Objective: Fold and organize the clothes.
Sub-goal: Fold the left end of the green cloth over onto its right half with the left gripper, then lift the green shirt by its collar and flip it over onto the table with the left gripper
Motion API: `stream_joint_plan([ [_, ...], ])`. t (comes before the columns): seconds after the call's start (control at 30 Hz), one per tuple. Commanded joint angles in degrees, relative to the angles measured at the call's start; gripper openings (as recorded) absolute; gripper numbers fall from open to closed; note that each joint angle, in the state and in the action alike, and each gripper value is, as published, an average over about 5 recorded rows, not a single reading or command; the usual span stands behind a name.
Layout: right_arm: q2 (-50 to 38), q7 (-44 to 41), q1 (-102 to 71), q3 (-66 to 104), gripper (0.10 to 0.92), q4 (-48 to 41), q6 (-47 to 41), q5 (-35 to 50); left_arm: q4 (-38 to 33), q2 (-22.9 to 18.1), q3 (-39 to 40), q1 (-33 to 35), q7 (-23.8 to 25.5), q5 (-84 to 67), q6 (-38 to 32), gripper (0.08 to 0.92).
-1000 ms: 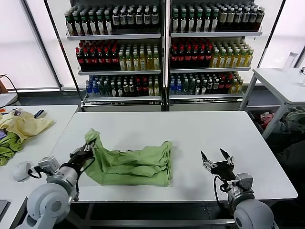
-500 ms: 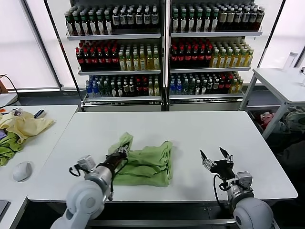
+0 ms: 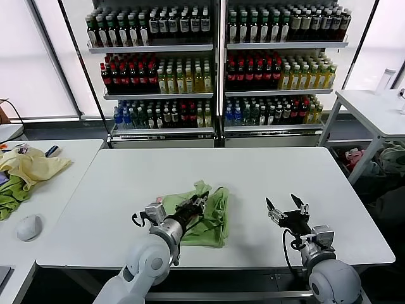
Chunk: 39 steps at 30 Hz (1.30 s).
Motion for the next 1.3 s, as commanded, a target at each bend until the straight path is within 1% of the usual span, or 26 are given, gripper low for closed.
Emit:
stream_joint_plan([
  [0.03, -0.01, 0.0, 0.67, -0.52, 0.823, -0.41, -0.05, -0.08, -3.95, 1.64, 0.64, -0.85, 1.43, -1.62, 0.6, 0.422],
  [0.13, 0.22, 0.0, 1.04, -0.57, 0.823, -0.73, -0.08, -0.13, -5.58, 2.74, -2.85, 1.08, 1.43, -2.82, -0.2, 0.508],
  [0.23, 0.55, -0.06, 1.3, -0.83, 0.823, -1.24, 0.1, -0.31, -5.24, 5.95, -6.63, 3.81, 2.22, 1.33, -2.16, 0.595],
  [0.3, 0.93, -0.18, 1.31, -1.25, 0.823, -1.59, 0.36, -0.77, -3.27, 8.37, -9.14, 5.75, 2.95, 5.89, -3.91, 0.647],
  [0.37, 1.48, -0.24, 1.25, -1.51, 0.823, -1.74, 0.5, -1.21, -1.02, 9.86, -11.66, 7.43, 3.39, 9.15, -4.88, 0.707],
  [0.47, 1.8, -0.28, 1.28, -1.64, 0.823, -1.81, 0.52, -1.49, 2.42, 11.02, -14.04, 9.32, 3.75, 12.89, -6.16, 0.783],
  [0.53, 1.77, -0.35, 1.34, -1.72, 0.823, -2.08, 0.64, -1.75, 4.51, 11.27, -14.33, 10.19, 3.98, 15.62, -6.99, 0.811],
  [0.67, 2.02, -0.36, 1.34, -1.71, 0.823, -2.3, 0.74, -2.22, 6.7, 10.77, -14.09, 11.84, 4.16, 17.61, -7.3, 0.822],
  [0.87, 2.05, -0.44, 1.02, -1.62, 0.823, -2.17, 0.84, -2.67, 7.37, 8.91, -12.64, 13.45, 4.9, 18.66, -7.01, 0.823],
  [1.0, 2.45, -0.47, 0.84, -1.55, 0.823, -2.06, 0.9, -2.96, 7.5, 8.44, -11.66, 14.31, 5.75, 18.54, -6.67, 0.823],
  [1.17, 2.92, -0.46, 0.66, -1.68, 0.823, -1.76, 0.93, -3.3, 7.37, 7.85, -11.53, 14.1, 6.62, 14.41, -6.59, 0.823],
  [1.3, 3.03, -0.41, 0.53, -1.71, 0.823, -1.46, 0.89, -3.41, 7.23, 6.93, -11.86, 13.64, 8.53, 9.61, -7.8, 0.818],
])
